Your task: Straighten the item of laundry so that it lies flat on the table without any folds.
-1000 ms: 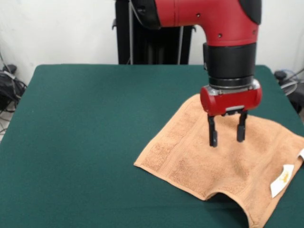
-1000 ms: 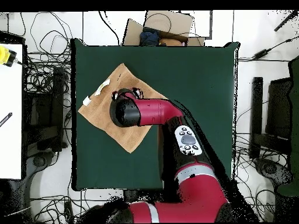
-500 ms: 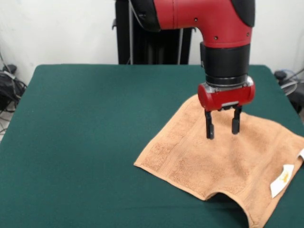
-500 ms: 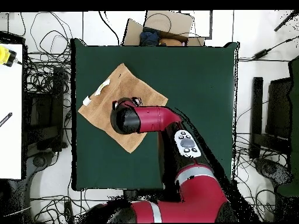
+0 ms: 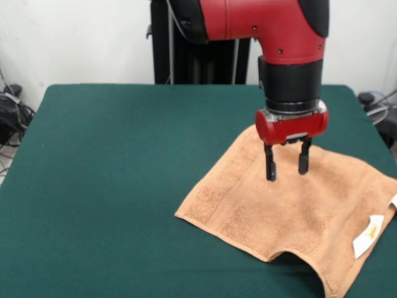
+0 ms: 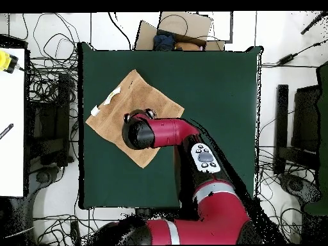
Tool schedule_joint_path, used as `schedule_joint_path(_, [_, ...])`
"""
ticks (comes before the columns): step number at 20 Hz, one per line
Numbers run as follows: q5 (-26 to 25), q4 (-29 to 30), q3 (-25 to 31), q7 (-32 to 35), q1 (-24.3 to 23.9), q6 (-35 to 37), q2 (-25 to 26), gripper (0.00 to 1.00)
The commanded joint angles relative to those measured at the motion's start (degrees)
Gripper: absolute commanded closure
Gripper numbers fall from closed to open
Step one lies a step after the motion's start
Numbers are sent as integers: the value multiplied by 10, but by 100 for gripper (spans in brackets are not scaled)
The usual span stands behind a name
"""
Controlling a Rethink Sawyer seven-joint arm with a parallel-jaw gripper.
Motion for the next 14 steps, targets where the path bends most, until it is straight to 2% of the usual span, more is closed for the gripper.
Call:
schedule_joint_path(1, [-72,37,30,26,-33,-63,78,0])
schedule_joint_path(5, [-102,17,35,27,-46,-100,115,0])
schedule_joint_path(11, [-135,-18,53,24,-59,-119,156,0])
schedule_joint_path(14, [-139,-34,41,22,-47,-106,163,0])
